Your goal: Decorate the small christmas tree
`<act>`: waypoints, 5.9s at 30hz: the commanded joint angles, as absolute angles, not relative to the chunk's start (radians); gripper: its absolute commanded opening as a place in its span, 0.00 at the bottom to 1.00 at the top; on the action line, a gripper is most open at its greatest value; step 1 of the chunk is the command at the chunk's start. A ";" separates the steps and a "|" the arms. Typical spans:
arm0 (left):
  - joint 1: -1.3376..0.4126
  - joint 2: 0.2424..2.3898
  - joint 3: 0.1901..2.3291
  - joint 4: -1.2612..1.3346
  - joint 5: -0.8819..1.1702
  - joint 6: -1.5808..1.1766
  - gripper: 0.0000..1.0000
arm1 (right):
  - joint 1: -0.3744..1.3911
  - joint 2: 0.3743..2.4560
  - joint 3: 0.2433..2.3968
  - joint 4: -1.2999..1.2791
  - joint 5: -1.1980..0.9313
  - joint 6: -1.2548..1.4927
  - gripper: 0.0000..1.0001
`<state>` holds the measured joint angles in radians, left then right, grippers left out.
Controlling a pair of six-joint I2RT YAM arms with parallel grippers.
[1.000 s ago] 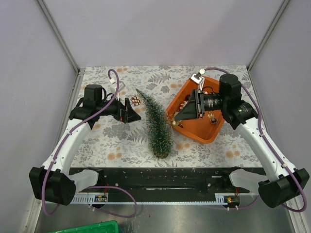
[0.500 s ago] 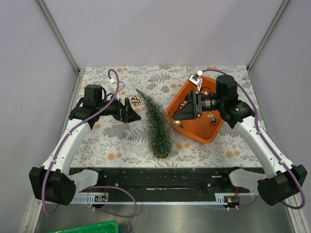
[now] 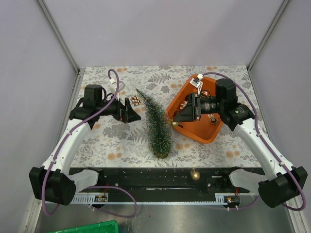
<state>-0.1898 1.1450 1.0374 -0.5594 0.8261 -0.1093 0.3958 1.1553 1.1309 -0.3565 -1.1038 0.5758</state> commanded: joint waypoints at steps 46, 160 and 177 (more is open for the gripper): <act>-0.179 1.229 1.175 -0.627 0.765 -0.021 0.99 | 0.112 2.186 1.970 -0.985 0.186 0.362 0.57; -0.179 1.210 1.175 -0.649 0.762 -0.006 0.99 | 0.198 1.967 1.391 -0.753 0.071 0.334 0.12; -0.179 1.198 1.183 -0.649 0.765 -0.012 0.99 | 0.199 1.576 1.808 -0.888 -0.052 0.370 0.00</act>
